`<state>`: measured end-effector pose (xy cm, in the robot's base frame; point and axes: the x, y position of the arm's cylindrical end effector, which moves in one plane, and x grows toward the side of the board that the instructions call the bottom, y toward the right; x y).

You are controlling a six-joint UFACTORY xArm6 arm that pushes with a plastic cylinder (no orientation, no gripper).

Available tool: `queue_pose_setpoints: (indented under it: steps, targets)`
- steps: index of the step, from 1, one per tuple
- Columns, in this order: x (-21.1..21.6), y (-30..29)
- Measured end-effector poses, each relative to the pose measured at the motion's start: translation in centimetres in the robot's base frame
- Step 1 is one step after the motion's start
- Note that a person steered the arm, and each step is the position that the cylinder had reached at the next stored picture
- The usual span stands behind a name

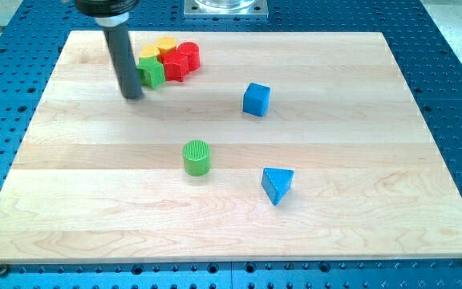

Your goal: Place the cube diagonal to the green circle

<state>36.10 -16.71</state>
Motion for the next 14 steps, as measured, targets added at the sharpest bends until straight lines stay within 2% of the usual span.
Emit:
queue_pose_setpoints:
  steps: [1,2,3,4,5,6,7,8,9,10,11,12,14]
  targets:
    - [2.2,5.1]
    - [-0.3,20.2]
    - [-1.5,29.8]
    - [1.1,29.1]
    - [3.3,33.9]
    - [2.4,40.1]
    - [1.1,42.8]
    - [3.9,48.6]
    - [5.5,37.6]
    - [2.9,25.2]
    - [1.8,22.6]
    - [2.0,8.9]
    - [9.4,10.0]
